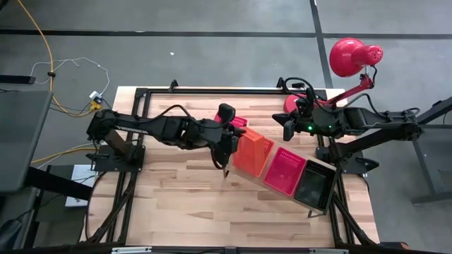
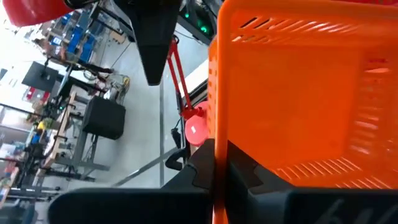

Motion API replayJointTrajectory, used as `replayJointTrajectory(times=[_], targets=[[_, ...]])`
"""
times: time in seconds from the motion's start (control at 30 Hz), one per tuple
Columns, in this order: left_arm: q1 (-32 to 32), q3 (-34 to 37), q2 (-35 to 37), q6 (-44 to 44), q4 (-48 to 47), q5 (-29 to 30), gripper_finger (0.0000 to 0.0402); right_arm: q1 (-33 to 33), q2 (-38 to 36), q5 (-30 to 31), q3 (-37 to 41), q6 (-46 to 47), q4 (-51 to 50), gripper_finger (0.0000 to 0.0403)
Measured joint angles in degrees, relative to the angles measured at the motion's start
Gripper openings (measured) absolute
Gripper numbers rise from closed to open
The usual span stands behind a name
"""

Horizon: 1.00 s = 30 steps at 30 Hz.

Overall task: Stack baskets on shelf by color
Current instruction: Stack the orange bin on the orange bins on the shelf

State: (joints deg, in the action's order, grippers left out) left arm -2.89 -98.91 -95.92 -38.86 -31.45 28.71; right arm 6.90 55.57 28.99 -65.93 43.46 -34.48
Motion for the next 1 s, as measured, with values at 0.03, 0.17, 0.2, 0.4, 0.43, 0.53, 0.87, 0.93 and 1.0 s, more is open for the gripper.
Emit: replayJointTrajectory(times=[0.03, 0.17, 0.2, 0.4, 0.43, 0.53, 0.87, 0.93, 1.0], targets=[[0.0, 0.0, 0.0, -0.4, 0.1, 0.0, 0.0000, 0.0, 0.0, 0.0, 0.0, 0.0, 0.0, 0.0000], [-0.3, 0.0, 0.0, -2.8, 0.2, 0.0, 0.0000, 0.0, 0.0, 0.0, 0.0, 0.0, 0.0, 0.0000], [-0.5, 0.0, 0.0, -3.5, 0.2, 0.1, 0.0000, 0.0, 0.0, 0.0, 0.0, 0.0, 0.0, 0.0000], [-0.6, 0.0, 0.0, -5.3, 0.1, 0.1, 0.0001, 0.0, 0.0, 0.5, 0.0, 0.0, -0.1, 0.0000], [-0.6, 0.0, 0.0, -5.3, 0.1, 0.1, 0.0003, 0.0, 0.0, 0.5, 0.0, 0.0, -0.1, 0.0000], [-0.6, 0.0, 0.0, -5.3, 0.1, 0.1, 0.0011, 0.0, 0.0, 0.5, 0.0, 0.0, -0.1, 0.0000], [-0.6, 0.0, 0.0, -5.3, 0.1, -1.0, 0.0068, 0.0, 0.0, 0.5, 0.0, 0.0, -0.1, 0.0000], [-0.7, 0.0, 0.0, -5.3, 0.1, -1.0, 0.0080, 0.0, 0.0, 0.5, 0.0, 0.0, -0.1, 0.0000], [-0.7, 0.0, 0.0, -5.0, 0.1, -1.2, 0.0092, 0.0, 0.0, 0.5, 0.0, 0.0, -0.1, 0.0000]])
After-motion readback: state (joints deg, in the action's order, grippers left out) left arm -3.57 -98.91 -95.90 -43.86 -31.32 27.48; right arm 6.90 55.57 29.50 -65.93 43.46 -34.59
